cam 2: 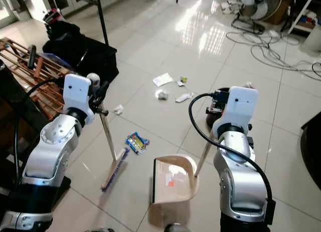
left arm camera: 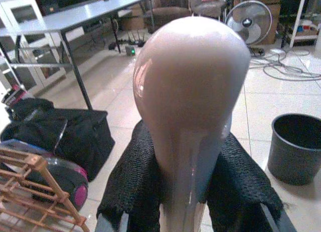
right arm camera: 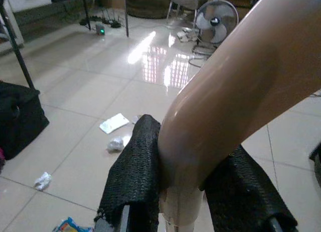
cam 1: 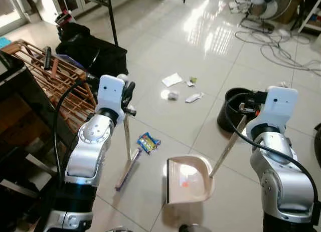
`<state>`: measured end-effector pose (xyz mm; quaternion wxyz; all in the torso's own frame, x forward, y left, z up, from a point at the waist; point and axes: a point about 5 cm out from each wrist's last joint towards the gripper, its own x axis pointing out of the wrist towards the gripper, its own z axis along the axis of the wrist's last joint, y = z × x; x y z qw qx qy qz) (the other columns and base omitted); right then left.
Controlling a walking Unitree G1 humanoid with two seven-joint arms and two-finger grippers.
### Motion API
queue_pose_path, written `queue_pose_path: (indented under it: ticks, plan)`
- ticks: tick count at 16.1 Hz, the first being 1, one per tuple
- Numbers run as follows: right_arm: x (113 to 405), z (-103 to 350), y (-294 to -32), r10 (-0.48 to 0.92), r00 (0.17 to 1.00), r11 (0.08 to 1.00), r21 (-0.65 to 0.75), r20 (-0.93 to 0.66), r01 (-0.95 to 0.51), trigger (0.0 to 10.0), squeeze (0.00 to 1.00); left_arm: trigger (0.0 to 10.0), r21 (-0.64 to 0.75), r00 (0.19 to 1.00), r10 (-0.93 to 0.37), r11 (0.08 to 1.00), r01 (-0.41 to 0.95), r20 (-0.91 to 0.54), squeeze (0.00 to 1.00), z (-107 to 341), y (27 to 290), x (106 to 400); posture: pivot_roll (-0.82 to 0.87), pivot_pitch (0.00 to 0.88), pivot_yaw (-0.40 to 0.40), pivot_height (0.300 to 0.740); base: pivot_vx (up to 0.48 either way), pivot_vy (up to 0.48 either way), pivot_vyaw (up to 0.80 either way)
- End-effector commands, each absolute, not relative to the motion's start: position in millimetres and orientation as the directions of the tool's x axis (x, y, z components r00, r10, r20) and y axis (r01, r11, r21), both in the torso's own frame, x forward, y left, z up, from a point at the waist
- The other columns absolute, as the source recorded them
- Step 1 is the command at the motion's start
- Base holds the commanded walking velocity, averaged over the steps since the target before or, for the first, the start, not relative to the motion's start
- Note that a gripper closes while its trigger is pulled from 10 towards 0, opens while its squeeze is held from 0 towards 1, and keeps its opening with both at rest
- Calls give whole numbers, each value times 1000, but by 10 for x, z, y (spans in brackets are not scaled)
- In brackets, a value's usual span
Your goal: Sweep floor
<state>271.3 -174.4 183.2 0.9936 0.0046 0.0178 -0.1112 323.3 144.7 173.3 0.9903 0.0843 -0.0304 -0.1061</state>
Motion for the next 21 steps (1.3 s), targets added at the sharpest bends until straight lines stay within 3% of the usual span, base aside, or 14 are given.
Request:
queue_pose_path:
  ticks: [1,21]
  plan:
    - [2729,1924,-1740,-217,976,976,10,19,216,10000,0,10000,196,973,-213,962,192,91,0,1831,1443,3254,-91,49,-17,740,311,0,0]
    - [2727,1856,-1710,-196,981,980,25,13,196,10000,0,10000,180,970,-230,960,213,82,0,1779,1444,3216,-85,51,-21,740,369,0,0]
